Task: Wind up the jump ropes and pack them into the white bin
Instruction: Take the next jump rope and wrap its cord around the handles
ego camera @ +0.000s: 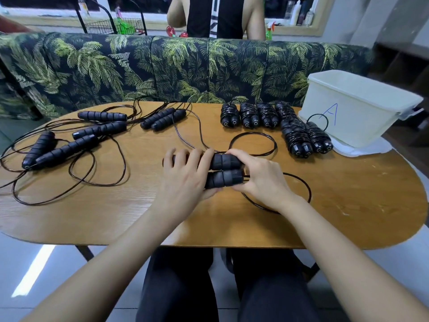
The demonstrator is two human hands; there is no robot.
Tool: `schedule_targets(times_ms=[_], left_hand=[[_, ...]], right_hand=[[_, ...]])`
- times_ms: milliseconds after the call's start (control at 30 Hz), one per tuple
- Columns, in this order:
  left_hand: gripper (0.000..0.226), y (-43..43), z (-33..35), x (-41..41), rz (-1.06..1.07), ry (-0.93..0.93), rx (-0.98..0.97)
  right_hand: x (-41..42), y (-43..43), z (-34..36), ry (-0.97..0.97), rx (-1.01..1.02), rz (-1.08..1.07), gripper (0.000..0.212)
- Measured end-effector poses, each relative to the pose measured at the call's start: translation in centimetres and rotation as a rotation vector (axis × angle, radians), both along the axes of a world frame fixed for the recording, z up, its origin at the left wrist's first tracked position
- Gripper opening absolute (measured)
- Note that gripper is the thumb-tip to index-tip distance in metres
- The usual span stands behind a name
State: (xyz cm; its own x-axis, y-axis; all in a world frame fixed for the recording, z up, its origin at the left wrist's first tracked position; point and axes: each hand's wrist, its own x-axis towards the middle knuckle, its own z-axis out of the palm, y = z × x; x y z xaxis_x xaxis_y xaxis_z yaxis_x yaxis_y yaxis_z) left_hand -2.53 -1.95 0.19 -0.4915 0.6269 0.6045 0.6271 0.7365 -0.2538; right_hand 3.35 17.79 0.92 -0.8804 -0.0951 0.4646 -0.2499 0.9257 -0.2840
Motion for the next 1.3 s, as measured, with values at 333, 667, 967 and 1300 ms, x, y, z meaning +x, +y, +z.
schedule_targets(times_ms=[333, 667, 967, 1300], left_hand=[[0.050, 0.8, 1.1, -1.1, -0.039, -0.696, 0.434], [0.029, 5.2, 4.8, 1.0, -0.428, -1.529, 0.933], [0.052, 1.3, 4.0, -2.8, 0.090, -0.513, 0.136], [0.054, 2.4, 2.9, -2.5, -0.031, -0.308, 0.048]], right_hand=[[1.6, 2.8, -0.5, -0.092, -0.282, -0.172, 0.019], [0.0, -2.7, -3.6, -0.405, -1.151, 0.184, 0.029], [0.0, 4.1, -1.5, -0.423, -0.877, -0.198, 0.109], [-1.3, 2.0, 3.0, -0.403, -0.124, -0.037, 0.095]])
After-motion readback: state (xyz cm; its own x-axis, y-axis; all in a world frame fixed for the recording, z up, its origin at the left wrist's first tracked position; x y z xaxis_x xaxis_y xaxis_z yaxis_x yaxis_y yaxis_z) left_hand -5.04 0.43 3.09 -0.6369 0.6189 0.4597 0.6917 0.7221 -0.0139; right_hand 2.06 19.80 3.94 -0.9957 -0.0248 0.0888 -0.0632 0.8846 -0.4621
